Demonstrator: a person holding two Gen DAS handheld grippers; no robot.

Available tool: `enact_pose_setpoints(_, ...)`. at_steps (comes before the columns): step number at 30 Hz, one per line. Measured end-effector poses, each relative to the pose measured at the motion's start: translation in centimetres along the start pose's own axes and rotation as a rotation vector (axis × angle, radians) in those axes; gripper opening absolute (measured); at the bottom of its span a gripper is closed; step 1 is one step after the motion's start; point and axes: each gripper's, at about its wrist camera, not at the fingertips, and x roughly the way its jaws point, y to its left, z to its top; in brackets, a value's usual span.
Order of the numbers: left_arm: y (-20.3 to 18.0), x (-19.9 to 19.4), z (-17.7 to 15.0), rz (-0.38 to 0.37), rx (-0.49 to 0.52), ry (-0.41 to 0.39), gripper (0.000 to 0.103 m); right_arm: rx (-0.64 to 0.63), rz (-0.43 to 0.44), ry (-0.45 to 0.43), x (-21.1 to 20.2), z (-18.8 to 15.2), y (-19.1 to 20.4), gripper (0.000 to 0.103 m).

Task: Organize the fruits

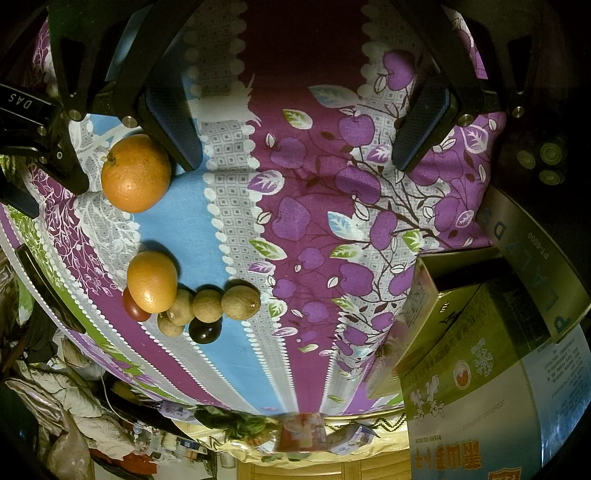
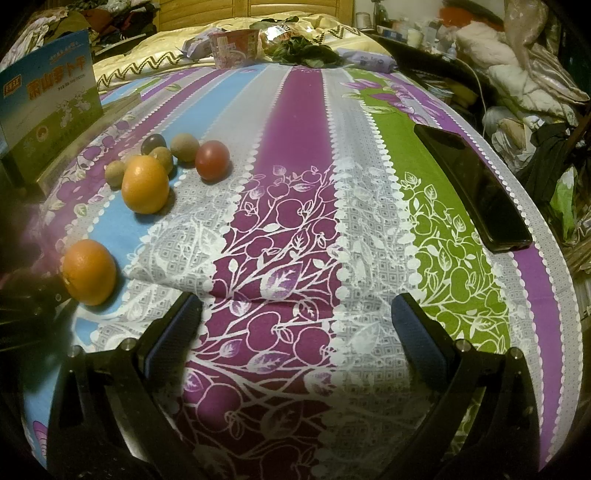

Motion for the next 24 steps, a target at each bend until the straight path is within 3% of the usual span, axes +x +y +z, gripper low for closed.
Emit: enact_pose_setpoints(24,0.04,0.04,0.01,0.0,0.001,0.003,0.103,-0.005,-0.007,0.002,-0.02,0.01,-0.1,0.103)
